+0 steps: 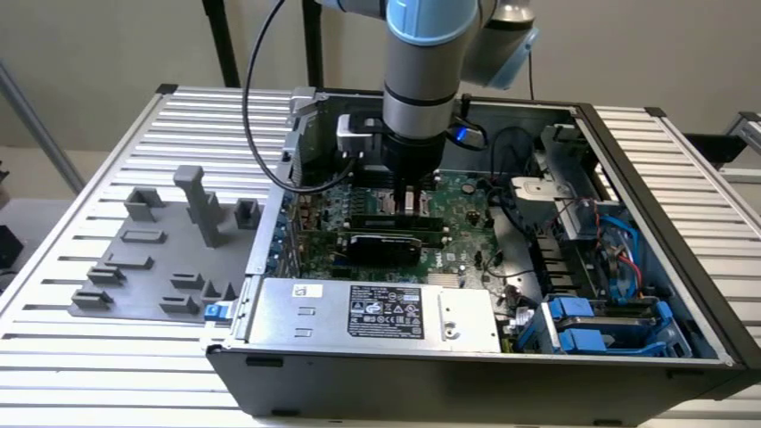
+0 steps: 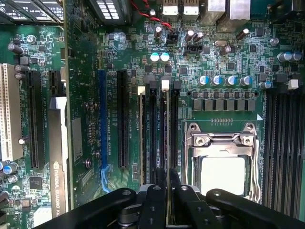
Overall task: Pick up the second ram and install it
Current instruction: 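Press down the second ram until it locks into place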
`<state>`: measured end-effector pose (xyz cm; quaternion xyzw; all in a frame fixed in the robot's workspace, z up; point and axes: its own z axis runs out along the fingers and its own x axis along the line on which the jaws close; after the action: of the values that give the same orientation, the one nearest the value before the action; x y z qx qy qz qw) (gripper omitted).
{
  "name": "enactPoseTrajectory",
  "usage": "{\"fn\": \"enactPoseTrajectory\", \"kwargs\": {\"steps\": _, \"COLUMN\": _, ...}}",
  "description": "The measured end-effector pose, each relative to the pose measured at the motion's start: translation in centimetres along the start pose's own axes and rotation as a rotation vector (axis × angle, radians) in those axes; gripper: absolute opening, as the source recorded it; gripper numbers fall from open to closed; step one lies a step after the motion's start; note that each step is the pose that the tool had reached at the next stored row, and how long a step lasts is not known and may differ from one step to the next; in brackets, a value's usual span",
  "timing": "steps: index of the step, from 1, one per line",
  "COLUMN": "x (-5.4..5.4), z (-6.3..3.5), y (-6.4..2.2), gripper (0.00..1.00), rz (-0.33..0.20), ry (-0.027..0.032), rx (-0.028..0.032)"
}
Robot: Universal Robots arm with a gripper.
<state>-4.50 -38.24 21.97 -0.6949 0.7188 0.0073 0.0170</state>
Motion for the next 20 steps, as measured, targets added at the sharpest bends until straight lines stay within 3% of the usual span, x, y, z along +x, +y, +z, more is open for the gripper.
{"fn": "enactPoseTrajectory", "kwargs": {"steps": 5, "x": 0.0, "z": 0.05, "y": 0.00, "gripper": 0.00, "rz": 0.000, "ry": 0.0005, "rx": 0.0000}}
{"fn": "enactPoseTrajectory", "kwargs": {"steps": 6, "x": 0.0, "z": 0.05, "y": 0.00, "gripper": 1.00, "rz": 0.000, "ry": 0.0004, "rx": -0.0001}}
{"fn": "enactPoseTrajectory", "kwargs": {"steps": 10, "x": 0.0, "z": -0.23, "y": 0.00, "gripper": 1.00, "rz": 0.000, "ry": 0.0005, "rx": -0.0018}}
{"fn": "enactPoseTrajectory", "kwargs": {"steps": 17, "x": -0.1, "z": -2.54, "y": 0.00, "gripper": 1.00, "rz": 0.000, "ry": 0.0007, "rx": -0.0045}}
{"fn": "enactPoseTrajectory", "kwargs": {"steps": 18, "x": -0.1, "z": -2.65, "y": 0.02, "gripper": 0.00, "rz": 0.000, "ry": 0.0007, "rx": -0.0045}}
{"fn": "enactPoseTrajectory", "kwargs": {"steps": 20, "x": -0.1, "z": -2.68, "y": 0.04, "gripper": 0.00, "rz": 0.000, "ry": 0.0006, "rx": -0.0045}}
